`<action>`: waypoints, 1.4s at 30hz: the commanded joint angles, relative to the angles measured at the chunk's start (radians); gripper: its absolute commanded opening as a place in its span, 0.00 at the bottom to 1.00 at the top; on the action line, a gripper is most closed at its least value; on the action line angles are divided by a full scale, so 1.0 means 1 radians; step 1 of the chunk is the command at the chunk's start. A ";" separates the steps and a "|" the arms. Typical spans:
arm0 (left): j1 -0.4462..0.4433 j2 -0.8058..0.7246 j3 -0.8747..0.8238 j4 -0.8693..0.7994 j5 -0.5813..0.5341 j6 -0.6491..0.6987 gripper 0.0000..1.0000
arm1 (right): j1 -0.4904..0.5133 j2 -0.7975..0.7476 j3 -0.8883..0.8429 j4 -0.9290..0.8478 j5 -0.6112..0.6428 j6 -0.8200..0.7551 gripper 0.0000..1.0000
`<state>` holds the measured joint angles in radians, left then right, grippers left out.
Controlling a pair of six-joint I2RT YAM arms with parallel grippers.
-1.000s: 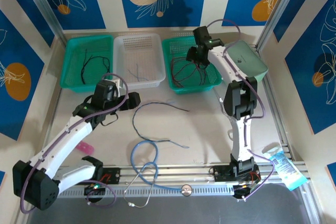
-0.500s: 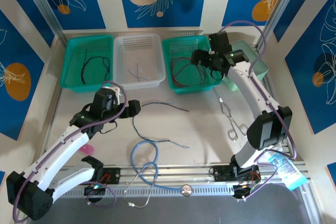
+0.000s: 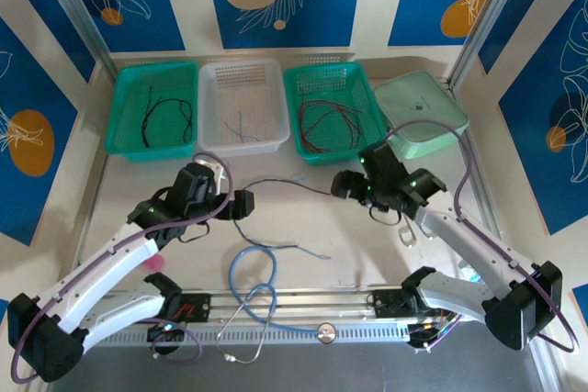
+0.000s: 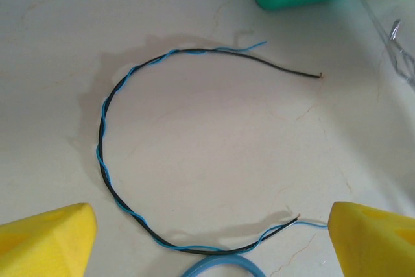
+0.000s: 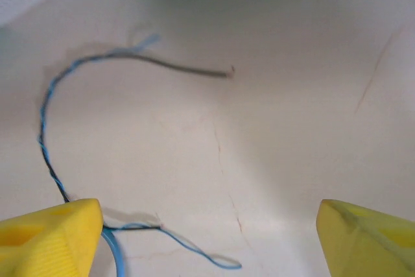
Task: Untangle the cables
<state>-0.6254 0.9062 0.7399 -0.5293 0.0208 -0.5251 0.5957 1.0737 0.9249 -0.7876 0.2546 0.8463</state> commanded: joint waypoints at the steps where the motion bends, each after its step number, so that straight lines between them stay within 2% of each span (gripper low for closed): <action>1: -0.035 -0.001 -0.028 -0.012 -0.029 0.025 0.91 | 0.064 -0.020 -0.070 0.031 0.017 0.184 0.85; 4: -0.053 0.000 -0.041 -0.018 -0.041 0.016 0.91 | 0.107 -0.013 -0.108 0.042 0.074 0.270 0.84; 8: -0.058 -0.033 -0.079 0.005 -0.033 -0.015 0.91 | 0.142 0.011 -0.151 0.169 0.026 0.286 0.81; 10: -0.059 -0.056 -0.101 0.011 -0.034 -0.027 0.91 | 0.157 0.033 -0.153 0.162 0.020 0.356 0.78; 14: -0.059 -0.104 -0.133 -0.012 -0.041 -0.045 0.91 | 0.248 0.028 -0.188 0.157 -0.005 0.625 0.67; 17: -0.060 -0.143 -0.159 -0.020 -0.046 -0.062 0.90 | 0.404 0.013 -0.180 0.105 0.139 0.876 0.63; 19: -0.060 -0.164 -0.174 -0.024 -0.055 -0.071 0.90 | 0.475 0.025 -0.174 0.056 0.196 1.064 0.57; 23: -0.060 -0.189 -0.164 -0.067 -0.101 -0.066 0.90 | 0.525 0.082 -0.180 0.032 0.136 1.387 0.52; 27: -0.060 -0.204 -0.150 -0.091 -0.134 -0.047 0.89 | 0.550 0.135 -0.210 0.158 0.076 1.578 0.51; 35: -0.061 -0.201 -0.181 -0.044 -0.102 -0.079 0.89 | 0.554 0.248 -0.186 0.163 0.058 1.735 0.47; 38: -0.063 -0.202 -0.188 -0.041 -0.101 -0.073 0.89 | 0.548 0.256 -0.184 0.175 0.094 1.743 0.46; 42: -0.063 -0.198 -0.197 -0.031 -0.096 -0.050 0.89 | 0.531 0.294 -0.125 0.061 0.067 1.741 0.47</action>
<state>-0.6777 0.7097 0.5549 -0.5800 -0.0826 -0.5896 1.1355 1.3430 0.7521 -0.6350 0.3279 2.0689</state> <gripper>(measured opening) 0.889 0.463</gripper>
